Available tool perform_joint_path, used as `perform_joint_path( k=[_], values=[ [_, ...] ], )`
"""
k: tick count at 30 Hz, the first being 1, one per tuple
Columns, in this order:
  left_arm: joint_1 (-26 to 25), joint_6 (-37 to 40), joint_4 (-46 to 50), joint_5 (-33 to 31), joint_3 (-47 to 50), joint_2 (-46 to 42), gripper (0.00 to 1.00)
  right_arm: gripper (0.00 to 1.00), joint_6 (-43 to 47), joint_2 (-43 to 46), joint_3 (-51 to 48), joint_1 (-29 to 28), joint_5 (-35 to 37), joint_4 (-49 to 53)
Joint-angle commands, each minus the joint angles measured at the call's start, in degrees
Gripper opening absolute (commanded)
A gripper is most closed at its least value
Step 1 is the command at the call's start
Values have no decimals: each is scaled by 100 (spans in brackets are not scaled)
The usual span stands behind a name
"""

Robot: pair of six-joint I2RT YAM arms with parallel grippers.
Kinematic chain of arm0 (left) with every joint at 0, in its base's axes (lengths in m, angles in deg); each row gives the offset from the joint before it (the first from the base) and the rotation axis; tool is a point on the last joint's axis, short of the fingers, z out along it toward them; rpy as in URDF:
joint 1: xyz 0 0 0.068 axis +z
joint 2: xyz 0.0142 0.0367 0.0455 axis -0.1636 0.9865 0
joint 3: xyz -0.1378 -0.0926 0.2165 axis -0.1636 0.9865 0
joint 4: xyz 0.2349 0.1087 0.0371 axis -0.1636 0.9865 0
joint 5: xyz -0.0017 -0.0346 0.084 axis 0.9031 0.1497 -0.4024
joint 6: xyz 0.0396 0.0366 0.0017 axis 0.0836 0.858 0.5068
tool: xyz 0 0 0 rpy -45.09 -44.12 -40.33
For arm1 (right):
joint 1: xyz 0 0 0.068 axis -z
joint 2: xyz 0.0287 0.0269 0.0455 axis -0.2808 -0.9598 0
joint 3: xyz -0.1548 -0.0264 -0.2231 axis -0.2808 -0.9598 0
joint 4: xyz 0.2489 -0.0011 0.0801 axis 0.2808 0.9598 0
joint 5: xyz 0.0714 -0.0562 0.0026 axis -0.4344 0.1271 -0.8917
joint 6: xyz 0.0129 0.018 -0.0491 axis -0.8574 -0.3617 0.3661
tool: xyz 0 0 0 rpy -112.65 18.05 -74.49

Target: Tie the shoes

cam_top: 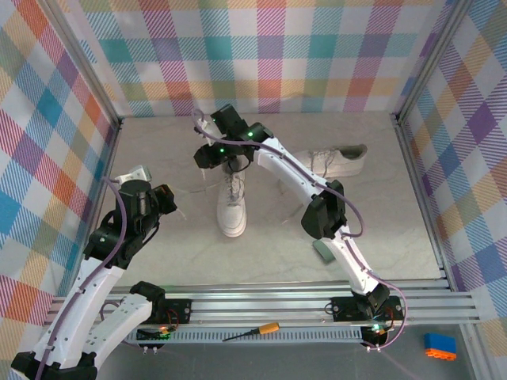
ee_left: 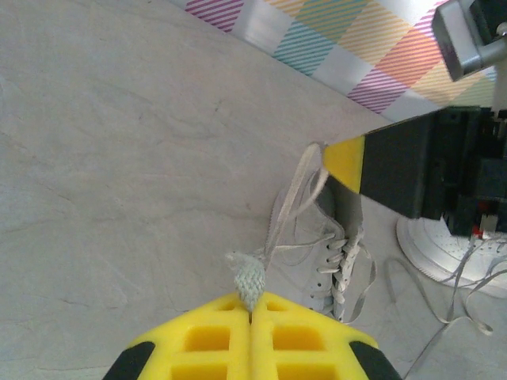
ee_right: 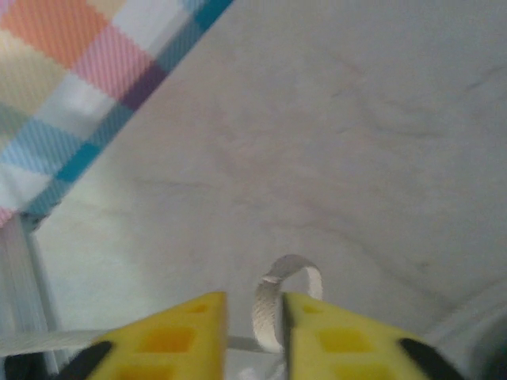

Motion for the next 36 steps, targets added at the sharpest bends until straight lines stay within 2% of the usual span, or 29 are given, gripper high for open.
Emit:
perform_joint_path(
  k=[1, 3, 8, 12, 17, 18, 20, 22, 23, 24, 25, 29, 32, 36],
  values=[
    [54, 45, -61, 9, 14, -68, 0, 37, 153, 215, 183, 6, 1582, 217],
    [53, 45, -51, 31, 2, -82, 0, 45, 301, 321, 187, 15, 1865, 224],
    [59, 45, -16, 8, -26, -118, 0, 45, 477, 672, -292, 6, 1818, 105],
    [50, 140, 6, -20, -55, -153, 0, 45, 620, 1514, -1846, 14, 1375, -1048],
    [59, 304, -77, 92, -128, -179, 0, 59, 929, 2587, -3727, 53, 909, -2561],
    [55, 316, -66, 79, -147, -179, 0, 59, 1217, 2738, -4036, 82, 692, -2847],
    [55, 351, -56, 83, -200, -149, 0, 60, 1791, 3122, -4935, 95, 692, -3786],
    [55, 379, -16, 49, -252, -119, 0, 68, 2826, 3384, -5684, 97, 166, -4431],
    [55, 394, -7, 40, -276, -109, 0, 76, 3442, 3422, -5906, 92, -39, -4513],
    [55, 396, 6, 23, -294, -113, 0, 89, 3879, 3397, -5973, 94, -126, -4472],
    [54, 413, 15, -2, -300, -108, 0, 90, 4312, 3302, -5893, 98, -219, -4265],
    [55, 462, 23, -40, -341, -78, 0, 83, 5672, 2715, -4993, 324, -1473, -2551],
    [55, 491, 54, -54, -396, -56, 0, 81, 6515, 2227, -4456, 340, -1698, -1792],
    [55, 526, 104, -53, -472, -56, 0, 79, 6951, 1534, -3479, 357, -1876, -924]
  ],
)
